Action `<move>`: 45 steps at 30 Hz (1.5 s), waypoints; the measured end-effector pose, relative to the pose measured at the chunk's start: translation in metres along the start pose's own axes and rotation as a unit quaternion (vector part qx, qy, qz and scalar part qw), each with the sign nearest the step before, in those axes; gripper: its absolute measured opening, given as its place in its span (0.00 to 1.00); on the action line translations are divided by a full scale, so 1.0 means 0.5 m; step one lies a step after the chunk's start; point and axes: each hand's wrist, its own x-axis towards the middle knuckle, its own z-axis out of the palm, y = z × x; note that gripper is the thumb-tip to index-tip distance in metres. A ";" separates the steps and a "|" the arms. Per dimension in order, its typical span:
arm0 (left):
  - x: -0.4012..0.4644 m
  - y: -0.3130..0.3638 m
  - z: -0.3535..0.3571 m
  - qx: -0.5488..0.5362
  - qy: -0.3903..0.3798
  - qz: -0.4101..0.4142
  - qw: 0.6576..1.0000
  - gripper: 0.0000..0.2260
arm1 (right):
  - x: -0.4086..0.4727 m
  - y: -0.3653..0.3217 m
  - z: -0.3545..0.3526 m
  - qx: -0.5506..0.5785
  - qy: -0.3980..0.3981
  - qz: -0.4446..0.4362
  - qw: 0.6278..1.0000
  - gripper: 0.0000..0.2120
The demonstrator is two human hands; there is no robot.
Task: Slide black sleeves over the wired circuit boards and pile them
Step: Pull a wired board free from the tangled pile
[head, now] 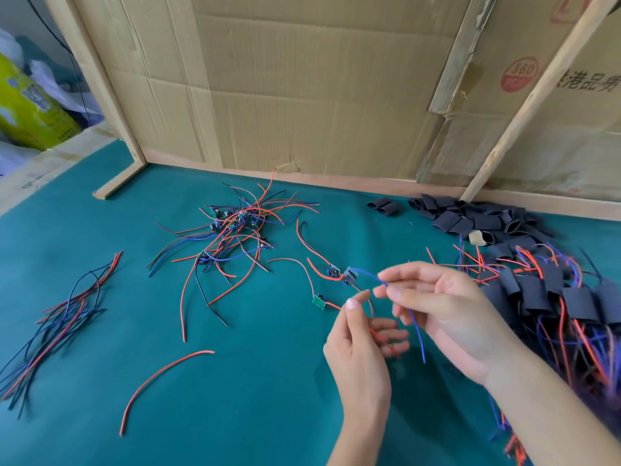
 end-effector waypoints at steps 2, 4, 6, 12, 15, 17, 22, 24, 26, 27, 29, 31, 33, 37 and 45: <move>0.000 0.002 -0.002 0.006 -0.014 -0.011 1.000 0.19 | -0.028 0.023 -0.011 -0.045 0.025 0.024 0.998 0.08; 0.007 0.003 -0.012 0.019 -0.011 -0.016 1.000 0.19 | -0.056 0.034 -0.021 -0.104 0.001 0.045 0.994 0.07; 0.010 0.001 -0.018 0.059 -0.015 -0.007 0.998 0.12 | -0.077 0.025 -0.027 -0.188 -0.086 0.072 0.976 0.06; -0.001 -0.016 -0.020 0.173 -0.052 0.033 0.983 0.10 | -0.043 -0.057 -0.067 -0.436 -0.153 0.048 0.885 0.03; -0.001 -0.016 -0.017 0.168 -0.048 0.032 0.984 0.12 | 0.039 -0.125 -0.116 -0.523 -0.065 -0.025 0.849 0.02; -0.002 -0.019 -0.016 0.178 -0.051 0.029 0.982 0.14 | 0.122 -0.150 -0.151 -0.574 0.024 -0.035 0.818 0.03; 0.000 -0.019 -0.021 0.182 -0.052 0.030 0.981 0.14 | 0.311 -0.108 -0.211 -0.628 0.070 0.135 0.763 0.16; 0.002 -0.021 -0.023 0.187 -0.052 0.027 0.981 0.12 | 0.348 -0.085 -0.221 -0.635 0.057 0.168 0.751 0.24; 0.004 -0.020 -0.024 0.187 -0.057 0.027 0.980 0.12 | 0.373 -0.066 -0.232 -0.635 0.056 0.178 0.750 0.26; 0.005 -0.021 -0.025 0.188 -0.059 0.027 0.980 0.12 | 0.381 -0.057 -0.239 -0.635 0.062 0.171 0.751 0.26; 0.006 -0.023 -0.025 0.184 -0.059 0.026 0.981 0.11 | 0.393 -0.038 -0.255 -0.640 0.082 0.142 0.751 0.22; 0.008 -0.024 -0.022 0.178 -0.059 0.028 0.982 0.11 | 0.396 -0.024 -0.262 -0.655 0.088 0.127 0.740 0.21; 0.010 -0.024 -0.020 0.177 -0.059 0.027 0.982 0.11 | 0.399 -0.014 -0.270 -0.676 0.088 0.116 0.722 0.20; 0.010 -0.025 -0.022 0.178 -0.058 0.031 0.982 0.11 | 0.393 -0.042 -0.241 -0.663 0.114 0.078 0.736 0.20; 0.013 -0.021 -0.017 0.158 -0.027 0.038 0.986 0.11 | 0.146 -0.049 -0.089 -0.418 0.092 -0.056 0.902 0.29</move>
